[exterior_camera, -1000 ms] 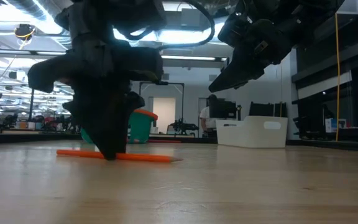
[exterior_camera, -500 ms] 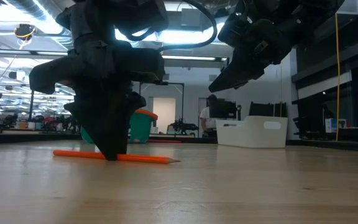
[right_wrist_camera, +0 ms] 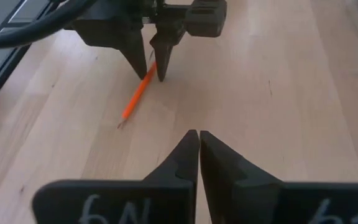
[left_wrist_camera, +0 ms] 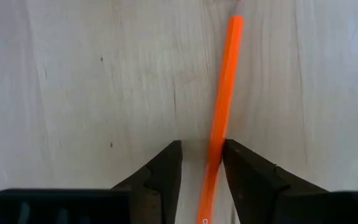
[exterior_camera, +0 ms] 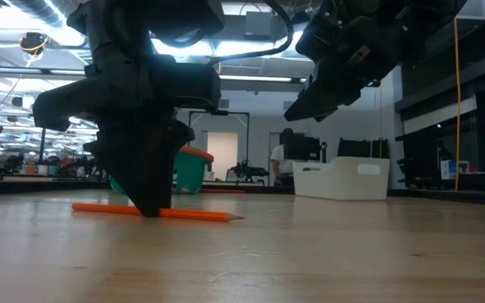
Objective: Sort pens & pencils
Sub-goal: Put the orange pencil into the blue bin
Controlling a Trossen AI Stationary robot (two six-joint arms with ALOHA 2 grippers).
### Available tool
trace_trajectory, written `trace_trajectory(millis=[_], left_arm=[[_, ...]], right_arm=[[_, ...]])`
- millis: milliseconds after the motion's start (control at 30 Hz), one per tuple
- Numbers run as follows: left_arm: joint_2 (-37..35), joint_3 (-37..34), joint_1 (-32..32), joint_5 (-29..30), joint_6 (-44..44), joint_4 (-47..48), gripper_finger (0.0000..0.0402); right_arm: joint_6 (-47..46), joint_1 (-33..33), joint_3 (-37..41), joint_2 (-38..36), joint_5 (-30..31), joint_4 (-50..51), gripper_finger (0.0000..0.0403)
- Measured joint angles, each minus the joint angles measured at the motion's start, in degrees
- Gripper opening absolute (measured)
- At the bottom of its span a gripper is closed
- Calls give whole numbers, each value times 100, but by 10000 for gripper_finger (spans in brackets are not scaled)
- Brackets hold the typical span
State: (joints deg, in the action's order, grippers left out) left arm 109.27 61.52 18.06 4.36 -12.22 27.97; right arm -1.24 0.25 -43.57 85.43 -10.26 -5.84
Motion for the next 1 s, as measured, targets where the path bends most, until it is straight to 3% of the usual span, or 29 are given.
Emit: trace_trajectory(millis=[167, 1000], left_arm=[[0, 0, 18, -27, -117, 9, 112], [0, 0, 16, -349, -124, -19, 14]], right_arm=[[-2, 0, 0, -1, 0, -42, 18], [-2, -2, 0, 0, 4, -36, 18]])
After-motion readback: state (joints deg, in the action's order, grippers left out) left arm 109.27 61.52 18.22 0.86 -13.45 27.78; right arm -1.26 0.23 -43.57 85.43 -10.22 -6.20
